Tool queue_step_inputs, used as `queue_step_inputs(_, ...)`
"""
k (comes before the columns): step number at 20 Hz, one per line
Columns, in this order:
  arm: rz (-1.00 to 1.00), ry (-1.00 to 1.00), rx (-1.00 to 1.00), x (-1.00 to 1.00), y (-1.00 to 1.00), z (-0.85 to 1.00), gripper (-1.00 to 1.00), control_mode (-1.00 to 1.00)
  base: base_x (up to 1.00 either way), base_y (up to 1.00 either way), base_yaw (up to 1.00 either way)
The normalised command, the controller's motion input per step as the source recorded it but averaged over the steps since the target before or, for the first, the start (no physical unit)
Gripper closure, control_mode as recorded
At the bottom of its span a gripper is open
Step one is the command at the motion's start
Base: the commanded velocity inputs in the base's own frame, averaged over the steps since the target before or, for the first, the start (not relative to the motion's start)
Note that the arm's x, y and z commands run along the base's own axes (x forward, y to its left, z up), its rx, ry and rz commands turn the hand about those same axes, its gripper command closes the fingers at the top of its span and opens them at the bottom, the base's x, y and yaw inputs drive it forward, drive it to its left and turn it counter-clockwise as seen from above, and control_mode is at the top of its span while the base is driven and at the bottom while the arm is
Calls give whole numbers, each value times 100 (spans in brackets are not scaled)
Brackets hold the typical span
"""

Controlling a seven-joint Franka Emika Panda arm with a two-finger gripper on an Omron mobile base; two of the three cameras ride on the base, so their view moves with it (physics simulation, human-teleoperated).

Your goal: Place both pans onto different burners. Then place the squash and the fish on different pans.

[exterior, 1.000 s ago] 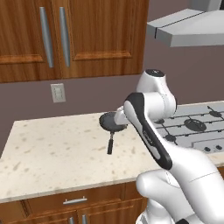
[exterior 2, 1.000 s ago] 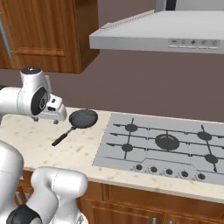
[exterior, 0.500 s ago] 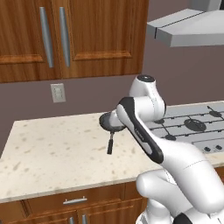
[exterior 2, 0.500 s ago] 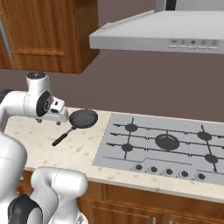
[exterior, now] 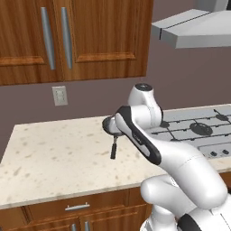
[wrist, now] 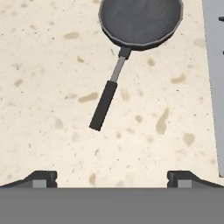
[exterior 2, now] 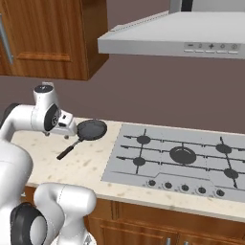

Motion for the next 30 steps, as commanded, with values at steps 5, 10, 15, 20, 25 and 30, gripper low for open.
queue_step_inputs(5,-8,0,0,23,4,-25,-100,-100,0,0,0)
queue_step_inputs(10,-5,0,1,23,10,-15,-100,-100,0,0,0)
queue_step_inputs(15,0,0,1,17,8,-11,-100,-100,0,0,0)
queue_step_inputs(20,-2,0,1,11,2,-28,-100,-100,0,0,0)
queue_step_inputs(25,-2,2,2,17,6,-34,-100,-100,0,0,0)
queue_step_inputs(30,0,0,1,24,12,-26,-100,-100,0,0,0)
